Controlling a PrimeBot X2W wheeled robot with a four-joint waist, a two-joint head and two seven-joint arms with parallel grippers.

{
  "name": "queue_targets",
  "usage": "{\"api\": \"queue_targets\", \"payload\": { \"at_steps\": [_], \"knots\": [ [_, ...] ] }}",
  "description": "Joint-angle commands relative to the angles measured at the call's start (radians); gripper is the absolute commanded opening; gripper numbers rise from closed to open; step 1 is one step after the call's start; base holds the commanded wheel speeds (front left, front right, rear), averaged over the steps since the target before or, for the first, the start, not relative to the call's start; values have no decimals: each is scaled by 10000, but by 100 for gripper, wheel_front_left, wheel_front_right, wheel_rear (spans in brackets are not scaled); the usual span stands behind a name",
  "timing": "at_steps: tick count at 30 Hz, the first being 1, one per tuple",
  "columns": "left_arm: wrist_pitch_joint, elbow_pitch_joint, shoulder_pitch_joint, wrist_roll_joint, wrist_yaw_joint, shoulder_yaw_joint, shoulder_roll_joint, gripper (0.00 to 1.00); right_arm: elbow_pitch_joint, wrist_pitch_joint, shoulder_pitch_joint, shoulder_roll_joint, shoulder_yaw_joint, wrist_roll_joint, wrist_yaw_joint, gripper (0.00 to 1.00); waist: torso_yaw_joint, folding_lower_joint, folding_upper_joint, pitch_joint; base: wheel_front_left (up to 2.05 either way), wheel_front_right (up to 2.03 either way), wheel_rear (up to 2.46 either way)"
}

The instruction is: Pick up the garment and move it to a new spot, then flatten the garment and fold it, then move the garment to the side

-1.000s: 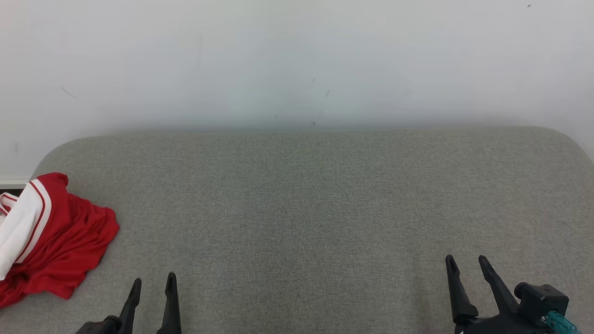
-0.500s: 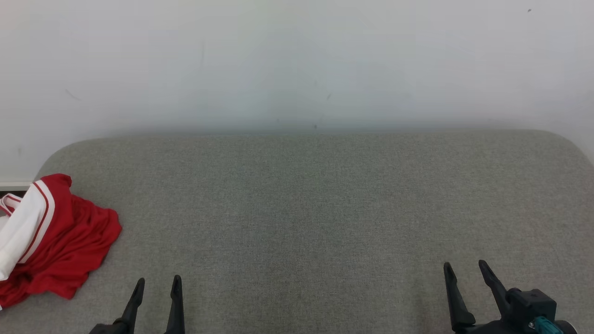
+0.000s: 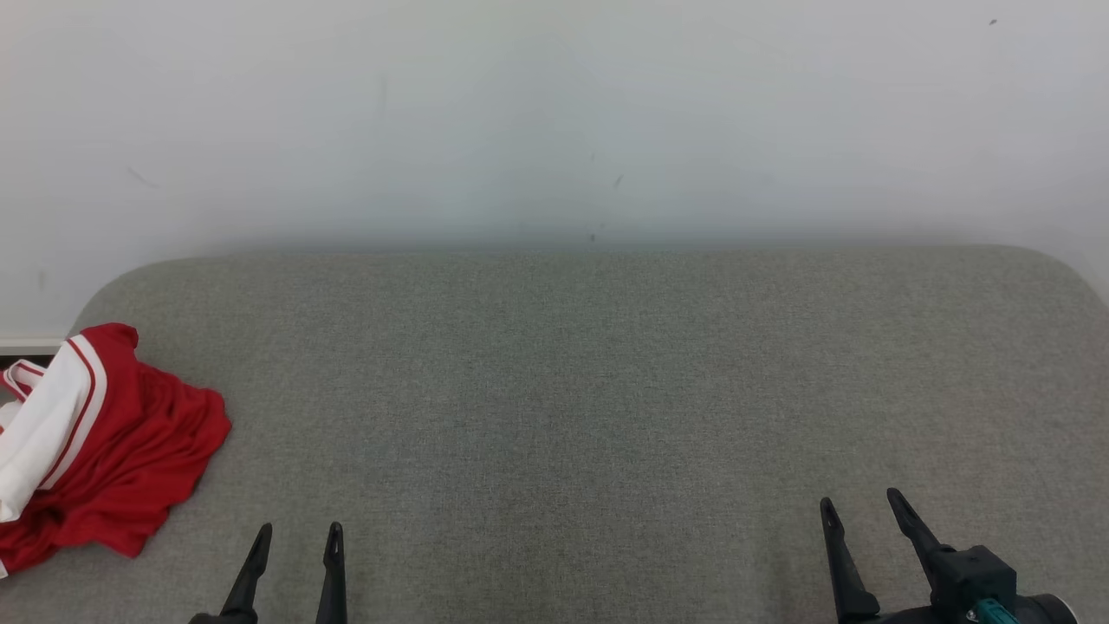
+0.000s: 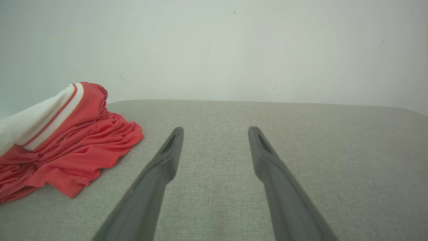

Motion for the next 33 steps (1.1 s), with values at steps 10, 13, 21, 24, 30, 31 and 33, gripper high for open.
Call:
{"api": "queue_targets", "payload": {
  "at_steps": [10,13,21,24,30,31,33],
  "knots": [
    [-121,32,44,284,9,32,-38,100,-68,26,127,41,27,-253,-21,100,-32,0,0,11,0,0,0],
    [-121,94,33,165,8,68,-56,100,-47,37,128,46,14,-253,-21,100,-33,0,0,21,0,0,0],
    [-121,339,-75,-268,23,190,-95,100,-22,93,144,56,-32,-230,-21,100,19,0,0,30,0,0,0],
    [-121,431,-157,-343,39,154,-110,100,-42,139,165,63,-49,-227,-21,100,136,0,0,27,0,0,0],
    [-122,473,-240,-323,58,102,-116,100,-89,141,189,64,-81,-177,-21,100,698,0,0,48,0,0,0],
    [-121,468,-238,-288,67,110,-107,100,-85,142,190,65,-68,-165,-21,100,836,0,0,52,0,0,0],
    [-121,480,-230,-238,87,134,-66,100,-113,137,227,73,-55,-171,-21,100,1160,0,0,62,0,0,0]
  ]
}}
